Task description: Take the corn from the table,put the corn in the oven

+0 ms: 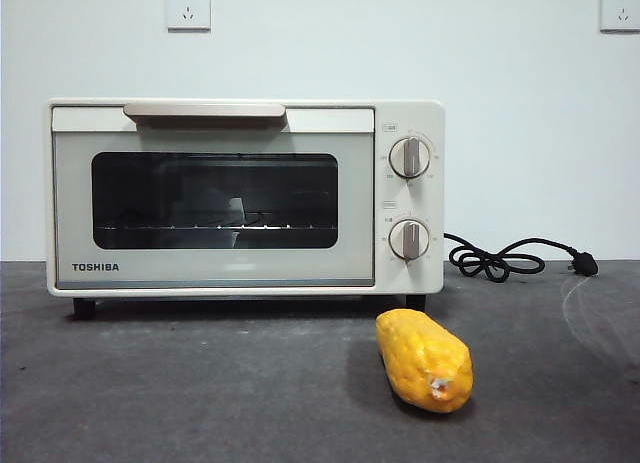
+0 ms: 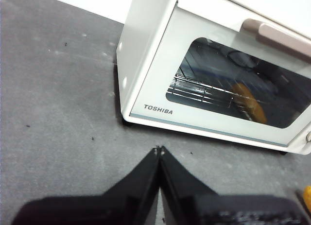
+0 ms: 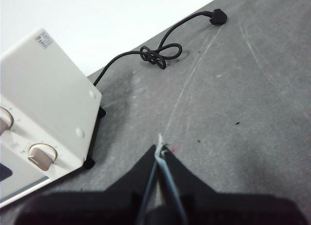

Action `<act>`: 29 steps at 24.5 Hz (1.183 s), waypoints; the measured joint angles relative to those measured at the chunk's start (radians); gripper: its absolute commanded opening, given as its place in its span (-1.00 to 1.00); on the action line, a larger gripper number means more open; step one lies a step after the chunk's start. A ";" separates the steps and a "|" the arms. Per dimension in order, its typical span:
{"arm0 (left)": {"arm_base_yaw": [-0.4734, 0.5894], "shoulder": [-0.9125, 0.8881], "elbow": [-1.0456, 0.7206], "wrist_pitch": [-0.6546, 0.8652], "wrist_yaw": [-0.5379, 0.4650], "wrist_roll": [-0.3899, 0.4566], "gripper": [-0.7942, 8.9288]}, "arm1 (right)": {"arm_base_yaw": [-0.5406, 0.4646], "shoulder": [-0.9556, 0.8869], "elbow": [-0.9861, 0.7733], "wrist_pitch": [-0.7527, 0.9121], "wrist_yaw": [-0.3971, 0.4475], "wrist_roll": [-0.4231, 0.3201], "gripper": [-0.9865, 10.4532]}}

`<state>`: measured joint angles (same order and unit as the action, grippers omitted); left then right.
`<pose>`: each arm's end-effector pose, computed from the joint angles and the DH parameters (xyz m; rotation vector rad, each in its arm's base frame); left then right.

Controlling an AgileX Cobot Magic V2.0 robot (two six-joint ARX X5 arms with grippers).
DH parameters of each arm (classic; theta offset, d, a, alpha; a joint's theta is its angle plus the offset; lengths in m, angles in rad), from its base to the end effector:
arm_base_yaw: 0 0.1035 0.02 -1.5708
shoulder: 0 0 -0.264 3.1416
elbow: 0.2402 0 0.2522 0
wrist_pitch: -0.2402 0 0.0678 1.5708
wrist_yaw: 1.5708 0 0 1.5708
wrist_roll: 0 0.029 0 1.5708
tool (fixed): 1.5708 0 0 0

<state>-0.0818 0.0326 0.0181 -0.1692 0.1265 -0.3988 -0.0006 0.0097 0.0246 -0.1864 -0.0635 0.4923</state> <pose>0.0963 -0.0116 0.1509 -0.4003 0.2230 -0.1683 0.0954 0.0018 0.1532 0.4964 0.1834 0.0193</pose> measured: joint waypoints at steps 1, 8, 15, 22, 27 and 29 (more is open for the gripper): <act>0.000 0.000 0.000 0.000 0.003 -0.008 -0.84 | 0.000 0.000 0.000 0.000 -0.002 0.008 -0.83; 0.000 0.000 0.021 -0.010 0.227 -0.040 -0.85 | 0.000 0.000 0.000 0.019 -0.133 0.040 -0.83; 0.000 0.035 0.180 -0.142 0.322 -0.039 -0.85 | 0.001 0.027 0.072 0.016 -0.467 0.050 -0.83; 0.000 0.119 0.335 -0.297 0.322 0.027 -0.85 | 0.003 0.175 0.205 -0.067 -0.701 0.027 -0.82; 0.000 0.183 0.388 -0.341 0.342 0.048 -0.85 | 0.066 0.322 0.335 -0.158 -0.731 -0.050 -0.78; 0.000 0.210 0.397 -0.342 0.376 0.050 -0.85 | 0.113 0.388 0.399 -0.205 -0.718 -0.096 -0.63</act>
<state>-0.0818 0.2424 0.4152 -0.5114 0.5026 -0.3489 0.1127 0.3973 0.4236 -0.3916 -0.7818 0.3965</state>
